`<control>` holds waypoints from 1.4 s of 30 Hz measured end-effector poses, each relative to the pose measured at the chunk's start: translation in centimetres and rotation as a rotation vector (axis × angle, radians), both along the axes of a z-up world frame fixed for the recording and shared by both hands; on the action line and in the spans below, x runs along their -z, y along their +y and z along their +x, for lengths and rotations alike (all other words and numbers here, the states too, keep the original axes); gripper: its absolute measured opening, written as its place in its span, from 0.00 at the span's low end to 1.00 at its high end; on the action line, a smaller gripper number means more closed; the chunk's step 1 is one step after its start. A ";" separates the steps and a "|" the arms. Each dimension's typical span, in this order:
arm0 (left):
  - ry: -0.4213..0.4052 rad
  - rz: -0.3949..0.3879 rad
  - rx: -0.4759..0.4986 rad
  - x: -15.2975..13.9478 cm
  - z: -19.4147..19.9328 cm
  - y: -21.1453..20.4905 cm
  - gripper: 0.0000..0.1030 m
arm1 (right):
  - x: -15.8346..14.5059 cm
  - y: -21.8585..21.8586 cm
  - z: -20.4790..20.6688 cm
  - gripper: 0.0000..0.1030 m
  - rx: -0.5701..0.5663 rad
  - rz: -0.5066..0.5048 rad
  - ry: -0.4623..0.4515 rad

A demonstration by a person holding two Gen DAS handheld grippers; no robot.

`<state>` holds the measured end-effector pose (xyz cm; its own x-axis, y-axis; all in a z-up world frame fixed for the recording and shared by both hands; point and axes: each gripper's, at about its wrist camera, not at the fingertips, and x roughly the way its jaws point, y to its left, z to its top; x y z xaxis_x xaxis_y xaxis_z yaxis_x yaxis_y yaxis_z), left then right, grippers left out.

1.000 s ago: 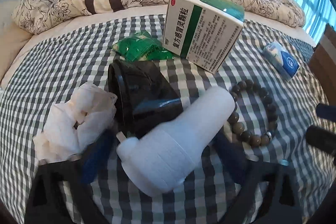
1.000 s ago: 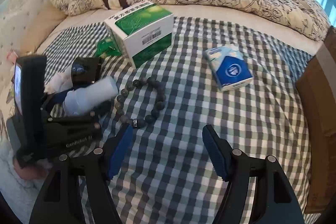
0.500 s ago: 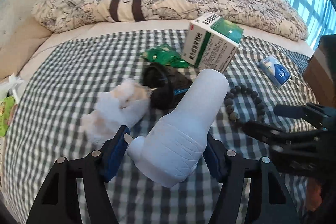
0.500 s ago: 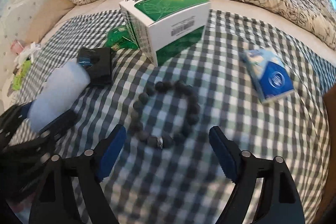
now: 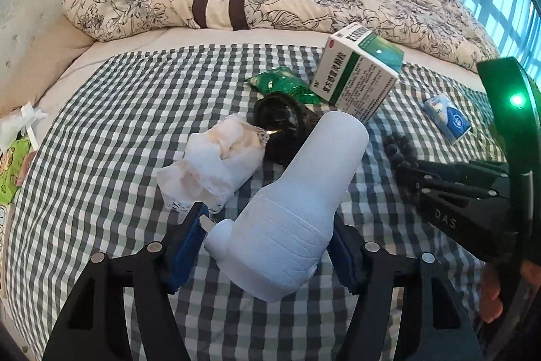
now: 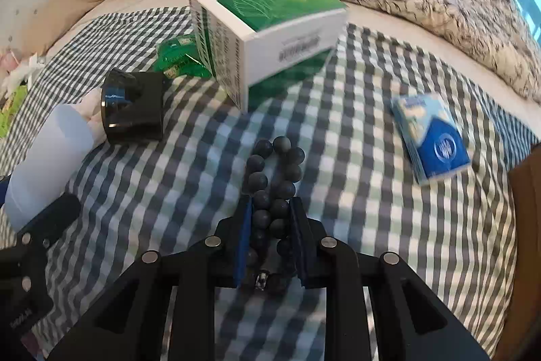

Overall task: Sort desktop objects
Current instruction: 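Grasp the white plastic bottle with the left tool while the right tool grasps the dark bead bracelet, then carry the bottle and bracelet over the box and open both tools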

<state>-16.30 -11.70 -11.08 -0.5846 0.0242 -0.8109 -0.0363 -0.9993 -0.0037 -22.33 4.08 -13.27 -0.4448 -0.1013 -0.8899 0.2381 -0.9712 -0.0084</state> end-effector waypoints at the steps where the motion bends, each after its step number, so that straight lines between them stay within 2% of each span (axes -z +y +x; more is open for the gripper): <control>1: 0.002 0.001 0.003 -0.2 0.1 0.1 0.67 | -0.2 0.4 0.2 0.21 -0.002 -0.011 -0.001; 2: 0.005 0.001 0.008 -0.4 0.2 0.3 0.67 | -0.5 0.7 0.6 0.20 0.001 -0.025 0.000; 3: 0.009 0.000 0.013 -0.7 0.3 0.5 0.67 | -0.8 1.0 1.1 0.11 0.001 -0.037 0.003; 7: 0.027 -0.003 0.033 -1.9 0.7 1.6 0.67 | -2.7 1.9 2.4 0.11 0.004 -0.061 0.020; 15: 0.055 -0.007 0.070 -3.9 2.0 3.7 0.67 | -3.5 3.9 4.9 0.11 0.011 -0.117 0.017; 25: 0.094 -0.004 0.125 -6.6 3.6 6.2 0.67 | -9.4 6.5 8.4 0.11 0.037 -0.185 0.123; 32: 0.134 0.017 0.206 -9.1 4.7 10.1 0.67 | -12.3 9.1 10.4 0.11 0.071 -0.189 0.181; 37: 0.161 0.023 0.284 -11.2 4.9 14.5 0.67 | -15.1 11.7 11.8 0.11 0.096 -0.176 0.231; 42: 0.201 0.049 0.371 -14.5 4.7 20.0 0.67 | -19.0 16.6 12.6 0.11 0.153 -0.162 0.298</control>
